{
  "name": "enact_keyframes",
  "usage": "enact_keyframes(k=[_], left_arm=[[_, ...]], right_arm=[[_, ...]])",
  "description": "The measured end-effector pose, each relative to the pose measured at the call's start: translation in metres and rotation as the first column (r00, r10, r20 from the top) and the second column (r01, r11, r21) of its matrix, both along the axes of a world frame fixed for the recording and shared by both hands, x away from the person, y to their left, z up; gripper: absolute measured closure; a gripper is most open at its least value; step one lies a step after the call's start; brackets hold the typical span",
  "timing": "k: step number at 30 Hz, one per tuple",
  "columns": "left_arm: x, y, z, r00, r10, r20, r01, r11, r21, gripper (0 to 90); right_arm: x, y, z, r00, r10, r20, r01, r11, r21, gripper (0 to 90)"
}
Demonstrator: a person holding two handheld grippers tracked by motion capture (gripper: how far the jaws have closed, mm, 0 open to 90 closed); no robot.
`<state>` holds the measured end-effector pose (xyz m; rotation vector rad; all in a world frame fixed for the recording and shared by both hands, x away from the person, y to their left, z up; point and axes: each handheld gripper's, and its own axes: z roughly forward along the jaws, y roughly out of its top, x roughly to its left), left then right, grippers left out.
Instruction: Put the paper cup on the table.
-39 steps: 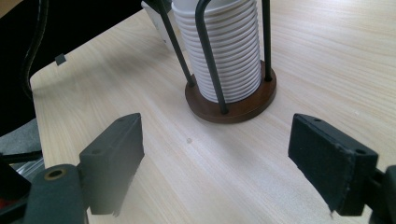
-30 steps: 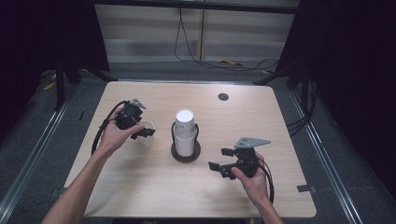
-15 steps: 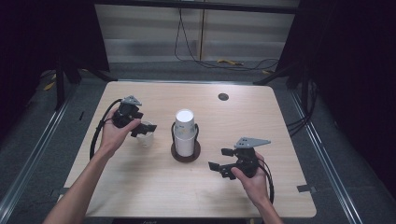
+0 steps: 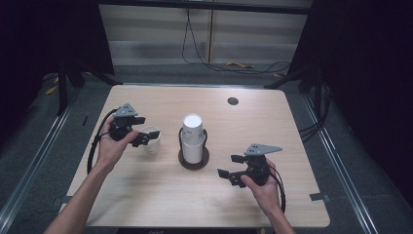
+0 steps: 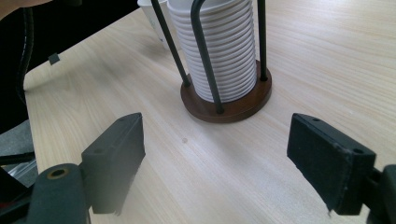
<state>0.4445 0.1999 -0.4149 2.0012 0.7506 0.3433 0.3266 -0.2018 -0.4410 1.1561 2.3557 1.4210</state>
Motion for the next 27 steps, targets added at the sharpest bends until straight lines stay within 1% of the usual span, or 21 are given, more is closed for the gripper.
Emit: enact_keyframes(k=[1,2,3,5,7,9,11,15,18,20,24,26,27], left_arm=[[-0.002,0.000,-0.001,1.0000,-0.005,-0.007,0.005,0.9999,-0.013,16.9],[-0.004,0.000,-0.001,0.9998,-0.008,-0.019,0.008,0.9999,-0.013,16.9],[-0.007,0.000,0.000,0.9998,-0.004,-0.019,0.004,0.9997,-0.026,16.9],[-0.012,-0.001,0.000,0.9998,-0.014,-0.011,0.014,0.9996,-0.025,16.9],[-0.017,-0.001,0.000,0.9999,-0.015,-0.003,0.015,0.9993,-0.035,16.9],[-0.023,0.000,-0.001,0.9998,-0.021,-0.004,0.021,0.9986,-0.049,16.9],[-0.029,-0.001,-0.002,0.9996,-0.029,-0.005,0.028,0.9985,-0.047,16.8],[-0.042,-0.002,-0.006,0.9992,-0.040,0.008,0.040,0.9976,-0.056,16.8],[-0.053,-0.002,-0.010,0.9990,-0.044,0.006,0.045,0.9972,-0.060,16.8],[-0.059,-0.001,-0.014,0.9989,-0.047,-0.006,0.046,0.9960,-0.077,16.8],[-0.069,-0.001,-0.021,0.9988,-0.047,-0.014,0.046,0.9958,-0.079,16.8],[-0.074,-0.001,-0.025,0.9987,-0.046,-0.023,0.044,0.9964,-0.072,16.8],[-0.076,-0.002,-0.027,0.9989,-0.038,-0.027,0.036,0.9966,-0.074,16.8]], right_arm=[[0.000,0.000,0.000,1.0000,0.004,0.000,-0.004,1.0000,-0.003,18.8],[0.000,0.000,0.000,1.0000,0.006,-0.001,-0.006,1.0000,-0.003,18.8],[0.000,0.000,-0.001,1.0000,0.004,-0.001,-0.004,1.0000,-0.002,18.7],[0.000,0.001,0.000,1.0000,0.003,0.001,-0.003,1.0000,-0.004,18.6],[0.000,0.000,0.000,1.0000,-0.002,0.003,0.002,1.0000,-0.004,18.5],[0.000,0.000,0.000,1.0000,-0.008,0.005,0.008,1.0000,-0.002,18.0],[-0.001,-0.001,0.000,0.9999,-0.016,0.006,0.016,0.9999,-0.003,17.8],[-0.001,-0.001,0.000,0.9997,-0.024,0.008,0.024,0.9997,-0.009,17.1],[-0.001,-0.001,0.000,0.9996,-0.027,0.011,0.027,0.9996,-0.009,16.3],[-0.001,-0.002,0.000,0.9994,-0.031,0.014,0.031,0.9994,-0.013,16.3],[0.000,-0.003,-0.001,0.9992,-0.037,0.015,0.037,0.9993,-0.012,15.3],[0.000,-0.003,-0.001,0.9991,-0.042,0.007,0.042,0.9991,-0.005,14.9],[0.000,-0.004,-0.001,0.9990,-0.045,0.008,0.045,0.9990,-0.006,14.6]])
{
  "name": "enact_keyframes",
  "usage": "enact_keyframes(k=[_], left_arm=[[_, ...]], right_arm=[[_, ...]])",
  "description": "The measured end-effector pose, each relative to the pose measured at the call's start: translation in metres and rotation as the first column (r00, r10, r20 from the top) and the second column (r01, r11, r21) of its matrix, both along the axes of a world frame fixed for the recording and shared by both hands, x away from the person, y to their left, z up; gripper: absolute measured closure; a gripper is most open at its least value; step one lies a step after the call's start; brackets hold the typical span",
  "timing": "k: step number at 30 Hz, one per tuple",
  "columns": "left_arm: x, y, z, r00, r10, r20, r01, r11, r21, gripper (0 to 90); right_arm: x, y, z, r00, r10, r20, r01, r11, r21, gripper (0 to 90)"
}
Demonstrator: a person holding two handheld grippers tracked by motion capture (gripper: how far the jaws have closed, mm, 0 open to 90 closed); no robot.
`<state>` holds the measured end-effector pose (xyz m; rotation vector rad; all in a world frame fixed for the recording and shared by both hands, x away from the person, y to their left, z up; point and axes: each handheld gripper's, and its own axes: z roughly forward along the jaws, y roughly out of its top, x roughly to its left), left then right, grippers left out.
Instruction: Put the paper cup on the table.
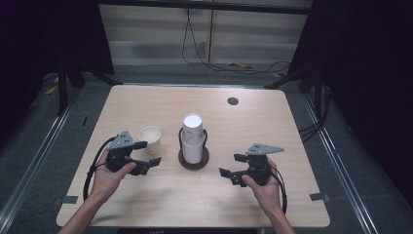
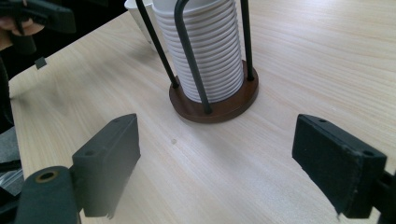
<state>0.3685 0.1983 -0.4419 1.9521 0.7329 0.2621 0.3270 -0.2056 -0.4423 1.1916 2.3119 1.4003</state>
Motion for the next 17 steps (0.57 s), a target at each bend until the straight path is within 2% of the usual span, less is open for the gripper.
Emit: enact_keyframes(k=[4,6,9,14,17], left_arm=[[-0.011,-0.001,-0.012,0.9999,0.005,-0.016,-0.005,0.9999,-0.011,16.8],[-0.014,-0.002,-0.019,0.9996,-0.005,-0.027,0.006,0.9999,0.010,16.8],[-0.017,-0.005,-0.025,0.9992,-0.016,-0.037,0.016,0.9998,0.010,16.8],[-0.023,-0.005,-0.030,0.9989,-0.022,-0.041,0.022,0.9997,-0.002,16.8],[-0.025,-0.005,-0.034,0.9987,-0.021,-0.046,0.021,0.9998,0.001,16.8]], right_arm=[[0.000,-0.002,-0.002,1.0000,-0.007,-0.001,0.007,1.0000,0.005,14.5],[0.000,-0.003,-0.004,0.9999,-0.013,-0.008,0.013,0.9999,0.002,14.4],[0.001,-0.003,-0.006,0.9997,-0.021,-0.009,0.021,0.9998,-0.001,14.4],[0.000,-0.003,-0.008,0.9989,-0.047,-0.003,0.047,0.9984,-0.030,14.2],[0.003,-0.005,-0.014,0.9964,-0.084,-0.007,0.084,0.9947,-0.060,14.1]])
